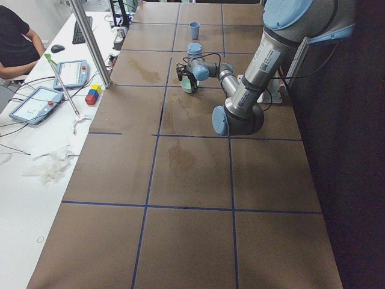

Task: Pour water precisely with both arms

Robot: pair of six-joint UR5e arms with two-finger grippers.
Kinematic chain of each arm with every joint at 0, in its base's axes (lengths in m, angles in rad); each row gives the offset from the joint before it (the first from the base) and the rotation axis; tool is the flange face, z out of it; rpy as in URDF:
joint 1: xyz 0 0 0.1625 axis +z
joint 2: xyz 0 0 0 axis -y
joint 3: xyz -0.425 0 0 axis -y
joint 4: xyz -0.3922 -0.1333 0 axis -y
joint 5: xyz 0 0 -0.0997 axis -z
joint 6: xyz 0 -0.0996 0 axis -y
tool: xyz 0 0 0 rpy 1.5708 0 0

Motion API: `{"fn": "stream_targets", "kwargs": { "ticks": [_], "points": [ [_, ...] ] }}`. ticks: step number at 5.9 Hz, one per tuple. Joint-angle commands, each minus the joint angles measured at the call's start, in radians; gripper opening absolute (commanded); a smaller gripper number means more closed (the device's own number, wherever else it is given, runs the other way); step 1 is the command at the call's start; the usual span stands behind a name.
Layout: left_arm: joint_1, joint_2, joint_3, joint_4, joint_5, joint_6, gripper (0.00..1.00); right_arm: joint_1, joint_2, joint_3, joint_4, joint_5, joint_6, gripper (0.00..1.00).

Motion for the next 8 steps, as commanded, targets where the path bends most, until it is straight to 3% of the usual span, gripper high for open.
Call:
{"fn": "stream_targets", "kwargs": {
  "ticks": [1,4,7,8],
  "points": [
    [0.001,0.002,-0.009,-0.009,0.003,0.004,0.08,0.008,0.005,0.008,-0.008,0.0,-0.004,1.0],
    [-0.026,0.01,-0.019,-0.025,0.003,0.006,0.0,0.027,-0.01,0.024,-0.006,-0.001,-0.004,1.0],
    [-0.083,0.178,-0.203,-0.052,-0.009,0.117,0.0,0.028,-0.018,0.024,-0.006,-0.003,-0.006,1.0],
    [-0.127,0.244,-0.232,-0.066,-0.088,0.157,0.0,0.028,-0.018,0.025,-0.005,-0.003,-0.006,1.0]
  ]
}}
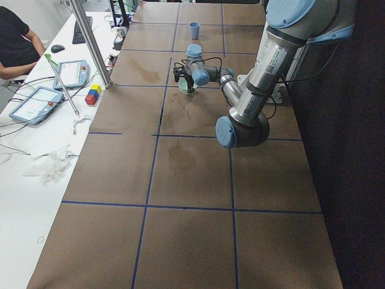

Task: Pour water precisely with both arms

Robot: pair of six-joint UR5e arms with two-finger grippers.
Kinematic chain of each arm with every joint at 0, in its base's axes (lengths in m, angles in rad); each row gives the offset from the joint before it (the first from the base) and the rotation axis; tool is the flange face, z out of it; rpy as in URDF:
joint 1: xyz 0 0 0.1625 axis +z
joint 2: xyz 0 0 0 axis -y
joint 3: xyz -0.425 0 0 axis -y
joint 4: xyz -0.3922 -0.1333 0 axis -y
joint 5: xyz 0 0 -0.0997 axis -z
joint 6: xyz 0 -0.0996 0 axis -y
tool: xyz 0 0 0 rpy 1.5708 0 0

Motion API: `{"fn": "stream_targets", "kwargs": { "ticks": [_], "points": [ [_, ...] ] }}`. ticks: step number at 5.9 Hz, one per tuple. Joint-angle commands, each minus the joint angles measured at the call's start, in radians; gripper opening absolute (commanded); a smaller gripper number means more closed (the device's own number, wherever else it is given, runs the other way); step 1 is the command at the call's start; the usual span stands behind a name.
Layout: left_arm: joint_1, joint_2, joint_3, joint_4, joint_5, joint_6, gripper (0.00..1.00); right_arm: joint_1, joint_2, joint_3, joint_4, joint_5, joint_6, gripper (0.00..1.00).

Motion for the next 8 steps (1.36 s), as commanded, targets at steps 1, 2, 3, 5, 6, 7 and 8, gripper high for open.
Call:
{"fn": "stream_targets", "kwargs": {
  "ticks": [1,2,3,5,6,7,8],
  "points": [
    [-0.099,0.165,-0.077,-0.082,-0.147,0.107,0.0,0.0,-0.005,0.013,0.0,0.0,0.002,1.0],
    [-0.156,0.252,-0.082,-0.167,-0.227,0.148,0.0,0.0,-0.008,0.016,0.0,0.0,0.002,1.0],
    [-0.211,0.305,-0.082,-0.188,-0.29,0.202,0.0,0.0,-0.008,0.019,0.0,-0.003,0.002,1.0],
    [-0.308,0.406,-0.079,-0.191,-0.367,0.379,0.0,0.0,-0.008,0.019,0.0,-0.005,0.002,1.0],
    [-0.366,0.439,-0.061,-0.191,-0.411,0.479,0.0,0.0,-0.008,0.019,0.001,-0.005,0.002,1.0],
    [-0.411,0.484,-0.044,-0.196,-0.427,0.583,0.0,0.0,-0.008,0.021,0.001,-0.005,0.002,1.0],
    [-0.454,0.499,-0.007,-0.197,-0.466,0.656,0.0,0.0,-0.008,0.027,0.001,-0.003,0.002,1.0]
  ]
}}
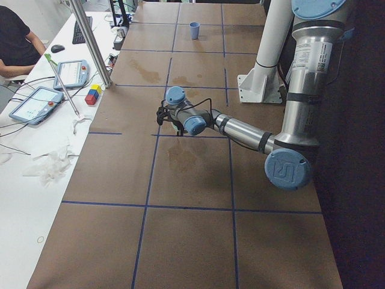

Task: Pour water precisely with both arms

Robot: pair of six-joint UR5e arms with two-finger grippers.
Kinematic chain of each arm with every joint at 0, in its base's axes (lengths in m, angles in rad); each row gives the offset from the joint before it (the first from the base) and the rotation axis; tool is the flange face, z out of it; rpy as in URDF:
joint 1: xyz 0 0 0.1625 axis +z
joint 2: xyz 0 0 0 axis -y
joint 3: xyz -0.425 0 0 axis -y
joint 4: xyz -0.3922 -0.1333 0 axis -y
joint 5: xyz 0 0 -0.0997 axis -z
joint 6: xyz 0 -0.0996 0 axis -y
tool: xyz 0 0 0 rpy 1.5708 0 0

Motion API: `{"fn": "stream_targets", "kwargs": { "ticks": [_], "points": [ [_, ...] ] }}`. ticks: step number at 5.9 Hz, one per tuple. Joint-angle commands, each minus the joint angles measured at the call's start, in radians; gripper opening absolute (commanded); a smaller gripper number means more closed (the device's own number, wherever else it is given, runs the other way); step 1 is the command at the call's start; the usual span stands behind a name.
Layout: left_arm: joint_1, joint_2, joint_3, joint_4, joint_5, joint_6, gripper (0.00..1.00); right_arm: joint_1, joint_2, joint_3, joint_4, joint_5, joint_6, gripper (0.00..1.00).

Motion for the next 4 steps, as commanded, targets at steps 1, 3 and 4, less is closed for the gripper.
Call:
{"fn": "stream_targets", "kwargs": {
  "ticks": [1,3,4],
  "points": [
    [-0.086,0.024,0.088,-0.002,-0.049,0.175,0.0,0.0,0.0,0.004,0.0,0.001,0.002,1.0],
    [-0.133,0.03,0.192,-0.002,-0.097,0.312,0.0,0.0,0.0,0.011,-0.001,0.001,0.008,1.0],
    [-0.133,0.047,0.2,-0.008,-0.099,0.314,0.0,0.0,0.0,0.011,0.0,0.001,0.011,1.0]
  ]
}}
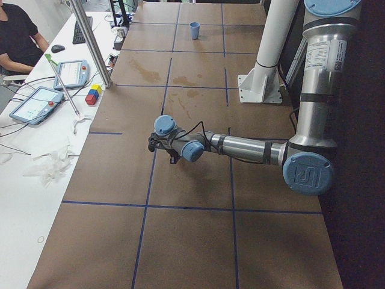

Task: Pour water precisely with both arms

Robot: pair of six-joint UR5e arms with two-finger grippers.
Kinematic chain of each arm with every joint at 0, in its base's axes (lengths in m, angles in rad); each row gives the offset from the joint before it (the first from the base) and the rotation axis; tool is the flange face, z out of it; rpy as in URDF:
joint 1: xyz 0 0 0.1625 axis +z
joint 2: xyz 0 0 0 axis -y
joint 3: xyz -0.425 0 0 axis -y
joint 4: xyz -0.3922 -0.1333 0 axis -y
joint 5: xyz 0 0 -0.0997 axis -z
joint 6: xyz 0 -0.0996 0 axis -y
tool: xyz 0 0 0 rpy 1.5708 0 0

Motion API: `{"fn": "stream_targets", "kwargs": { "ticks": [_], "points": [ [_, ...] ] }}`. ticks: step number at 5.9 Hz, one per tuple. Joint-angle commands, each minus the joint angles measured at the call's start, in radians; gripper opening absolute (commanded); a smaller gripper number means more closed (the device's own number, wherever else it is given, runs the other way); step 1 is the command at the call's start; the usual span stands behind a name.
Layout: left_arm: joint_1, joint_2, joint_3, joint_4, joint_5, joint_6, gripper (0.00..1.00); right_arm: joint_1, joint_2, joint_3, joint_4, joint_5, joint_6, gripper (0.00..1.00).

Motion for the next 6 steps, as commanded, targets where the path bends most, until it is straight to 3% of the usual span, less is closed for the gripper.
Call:
{"fn": "stream_targets", "kwargs": {
  "ticks": [1,6],
  "points": [
    [-0.005,0.046,0.021,-0.042,-0.005,0.019,0.0,0.0,0.0,0.003,0.001,0.0,0.004,1.0],
    [-0.003,0.049,0.049,-0.049,-0.005,0.019,0.06,-0.002,0.002,0.001,-0.001,0.002,0.007,1.0]
  ]
}}
